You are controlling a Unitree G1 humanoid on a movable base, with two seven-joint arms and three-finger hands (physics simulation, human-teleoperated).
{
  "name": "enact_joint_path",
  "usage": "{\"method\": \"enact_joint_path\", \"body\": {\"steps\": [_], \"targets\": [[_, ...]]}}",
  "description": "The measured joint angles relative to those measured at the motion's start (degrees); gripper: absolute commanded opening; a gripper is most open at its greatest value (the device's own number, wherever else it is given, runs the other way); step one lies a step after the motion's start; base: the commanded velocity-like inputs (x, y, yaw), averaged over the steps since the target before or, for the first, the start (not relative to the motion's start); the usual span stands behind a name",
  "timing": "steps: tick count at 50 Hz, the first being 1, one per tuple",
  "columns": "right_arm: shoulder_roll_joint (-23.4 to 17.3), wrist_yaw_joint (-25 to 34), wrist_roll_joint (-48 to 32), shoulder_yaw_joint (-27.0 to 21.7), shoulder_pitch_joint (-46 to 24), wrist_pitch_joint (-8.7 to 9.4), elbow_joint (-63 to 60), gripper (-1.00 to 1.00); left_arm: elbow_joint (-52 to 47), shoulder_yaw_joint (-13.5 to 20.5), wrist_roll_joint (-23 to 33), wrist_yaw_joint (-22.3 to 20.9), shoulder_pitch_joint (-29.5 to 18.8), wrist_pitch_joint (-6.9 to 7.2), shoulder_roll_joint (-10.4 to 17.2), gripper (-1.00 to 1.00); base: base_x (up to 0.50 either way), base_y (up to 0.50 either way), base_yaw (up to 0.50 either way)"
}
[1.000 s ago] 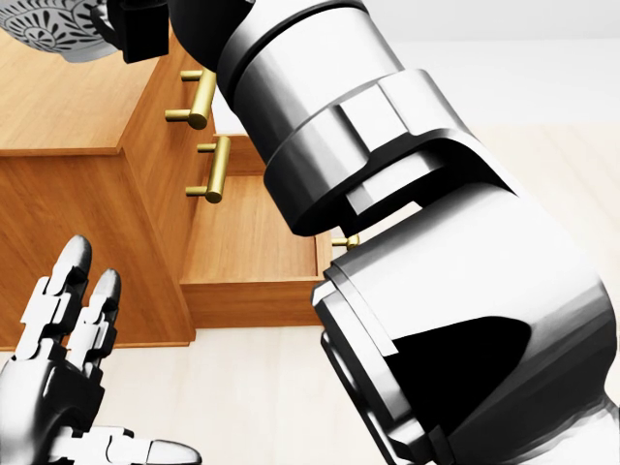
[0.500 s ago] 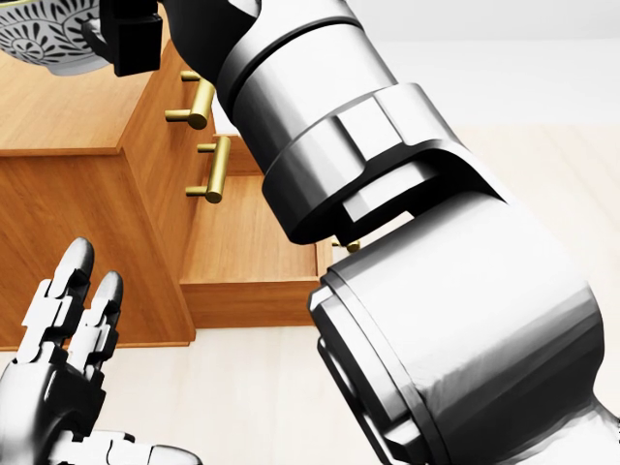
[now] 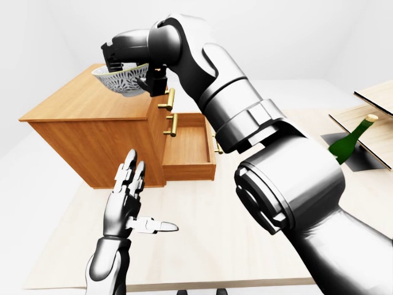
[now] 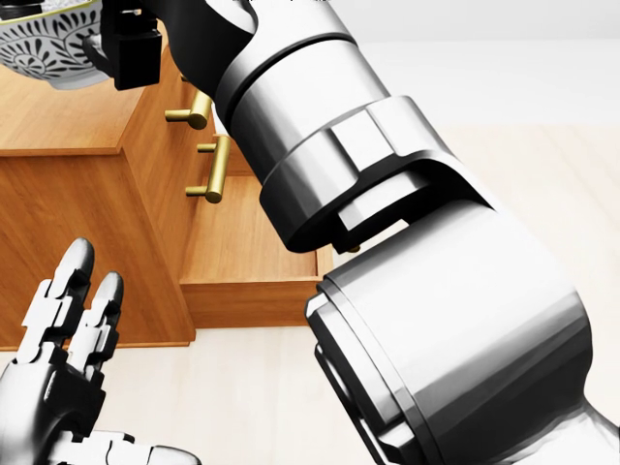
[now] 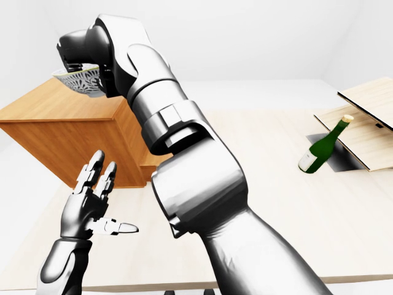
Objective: Put the bowl on top of the cabinet.
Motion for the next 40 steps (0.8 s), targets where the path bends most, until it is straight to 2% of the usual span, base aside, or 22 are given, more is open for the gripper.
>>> {"method": "enact_joint_path", "body": {"steps": [7,8,9,40], "targets": [[0.21,0.0,0.31,-0.05,0.35,-0.01,-0.01,-1.0,-0.14,-0.14,0.1,-0.01,0.17,-0.01,-0.03,1.0,0.0,0.0,0.0],[0.25,0.0,0.39,-0.06,0.39,0.0,-0.01,-0.33,-0.16,-0.15,0.11,-0.01,0.18,0.01,-0.03,1.0,0.0,0.0,0.0],[0.28,0.0,0.31,-0.21,0.4,-0.02,-0.08,1.0,-0.2,-0.16,0.11,-0.01,0.2,0.03,-0.03,1.0,0.0,0.0,0.0],[-0.61,0.0,0.17,-0.73,0.05,-0.02,-0.62,1.0,-0.05,-0.49,0.37,0.03,0.37,-0.17,-0.08,1.0,0.0,0.0,0.0]]}}
